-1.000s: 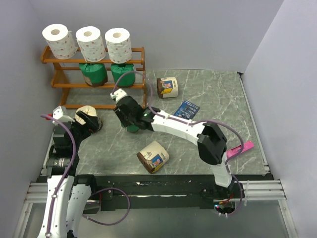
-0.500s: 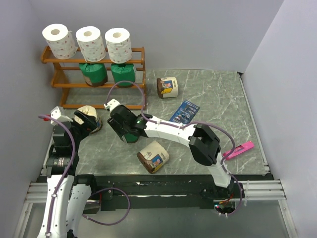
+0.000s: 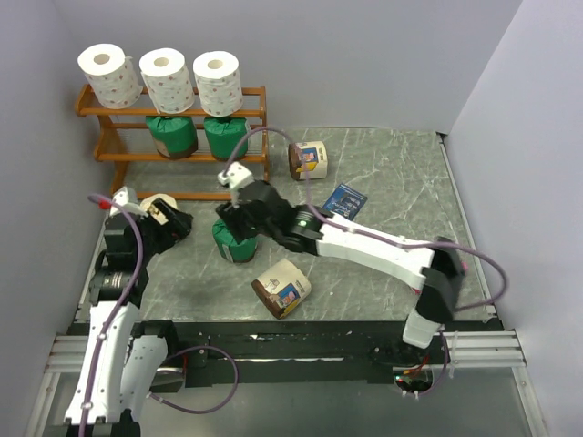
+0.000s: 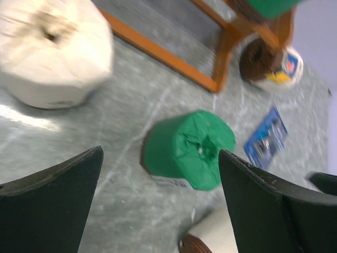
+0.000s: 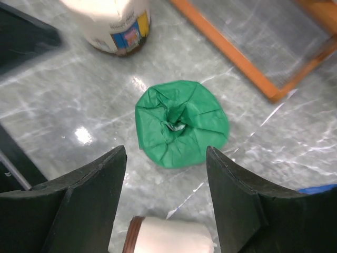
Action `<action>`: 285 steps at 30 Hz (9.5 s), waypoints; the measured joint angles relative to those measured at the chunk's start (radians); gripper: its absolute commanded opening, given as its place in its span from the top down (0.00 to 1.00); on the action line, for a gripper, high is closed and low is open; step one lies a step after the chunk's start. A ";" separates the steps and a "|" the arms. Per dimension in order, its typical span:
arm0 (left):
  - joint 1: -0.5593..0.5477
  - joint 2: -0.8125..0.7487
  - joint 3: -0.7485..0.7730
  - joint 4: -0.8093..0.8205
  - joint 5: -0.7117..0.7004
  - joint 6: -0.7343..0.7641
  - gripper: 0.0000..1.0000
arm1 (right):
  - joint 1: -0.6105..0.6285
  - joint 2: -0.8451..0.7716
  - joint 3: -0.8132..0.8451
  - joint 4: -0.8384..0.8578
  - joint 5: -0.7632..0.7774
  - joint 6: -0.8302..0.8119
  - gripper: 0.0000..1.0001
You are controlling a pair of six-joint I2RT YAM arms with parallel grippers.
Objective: Place and organize the paper towels onto the shelf
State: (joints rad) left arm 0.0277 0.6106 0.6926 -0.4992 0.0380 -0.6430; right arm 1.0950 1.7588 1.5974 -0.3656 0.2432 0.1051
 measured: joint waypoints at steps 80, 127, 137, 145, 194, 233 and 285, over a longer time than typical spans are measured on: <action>0.125 0.539 0.523 -0.062 -0.209 -0.051 0.51 | 0.000 -0.878 -0.700 0.133 0.097 0.069 0.30; 0.375 1.175 1.058 0.000 -0.075 -0.051 0.34 | 0.000 -0.835 -0.666 0.128 0.135 0.015 0.29; 0.375 1.186 1.081 0.013 -0.051 -0.053 0.38 | 0.000 -0.832 -0.664 0.130 0.138 0.008 0.29; 0.375 1.186 1.081 0.049 -0.025 -0.053 0.30 | 0.000 -0.832 -0.664 0.130 0.138 0.007 0.29; 0.387 1.176 0.887 0.231 0.043 -0.084 0.63 | 0.000 -0.812 -0.647 0.134 0.142 -0.011 0.28; 0.370 0.649 0.307 -0.049 -0.065 -0.103 0.26 | 0.000 -0.826 -0.628 0.035 0.129 0.061 0.29; 0.356 0.742 0.338 -0.023 0.016 -0.042 0.26 | 0.000 -0.915 -0.650 0.036 0.115 0.069 0.28</action>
State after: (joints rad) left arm 0.3836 1.3521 1.0306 -0.5220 0.0536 -0.6849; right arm 1.0946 0.8440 0.9470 -0.3294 0.3584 0.1745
